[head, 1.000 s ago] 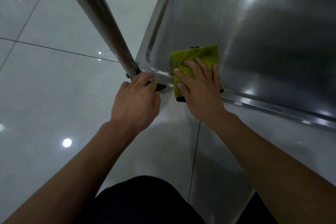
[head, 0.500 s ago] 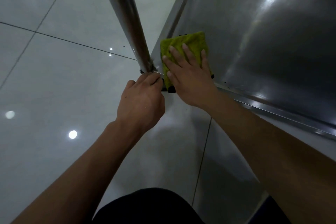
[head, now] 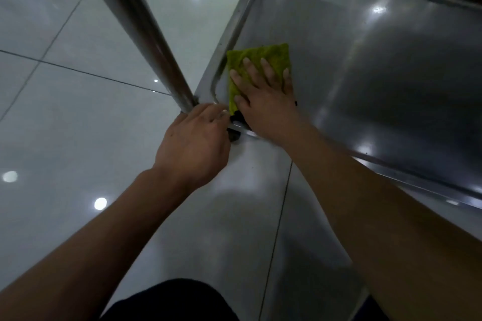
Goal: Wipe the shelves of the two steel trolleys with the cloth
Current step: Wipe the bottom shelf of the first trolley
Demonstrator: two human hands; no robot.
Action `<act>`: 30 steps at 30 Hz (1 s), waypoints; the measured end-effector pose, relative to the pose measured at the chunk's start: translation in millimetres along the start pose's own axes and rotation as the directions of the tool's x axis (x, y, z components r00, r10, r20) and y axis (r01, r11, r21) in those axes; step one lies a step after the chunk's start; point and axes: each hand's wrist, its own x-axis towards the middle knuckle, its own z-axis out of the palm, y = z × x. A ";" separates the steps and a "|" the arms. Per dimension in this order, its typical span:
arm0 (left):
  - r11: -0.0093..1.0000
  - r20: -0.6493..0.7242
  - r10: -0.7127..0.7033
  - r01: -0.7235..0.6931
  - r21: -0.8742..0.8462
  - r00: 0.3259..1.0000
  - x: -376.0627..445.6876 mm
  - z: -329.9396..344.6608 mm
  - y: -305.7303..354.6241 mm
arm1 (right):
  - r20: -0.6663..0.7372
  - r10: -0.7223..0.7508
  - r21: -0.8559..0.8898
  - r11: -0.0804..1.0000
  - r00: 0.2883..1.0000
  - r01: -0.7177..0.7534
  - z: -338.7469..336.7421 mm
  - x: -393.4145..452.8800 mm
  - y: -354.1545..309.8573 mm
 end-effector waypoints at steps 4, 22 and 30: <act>0.985 0.099 0.173 -0.174 0.002 0.980 30.1 -4.4 24.9 | -0.030 0.113 -0.008 0.993 0.993 -0.114 -4.4 -40.7 53.4; 0.858 0.175 0.407 -0.441 0.262 0.897 87.6 47.5 251.1 | 0.137 0.237 -0.217 0.955 0.962 -0.204 -41.7 -255.5 265.8; 0.915 0.107 0.347 -0.361 0.179 0.932 71.9 47.3 262.8 | 0.042 0.292 -0.155 0.947 0.956 -0.282 -35.1 -258.0 257.4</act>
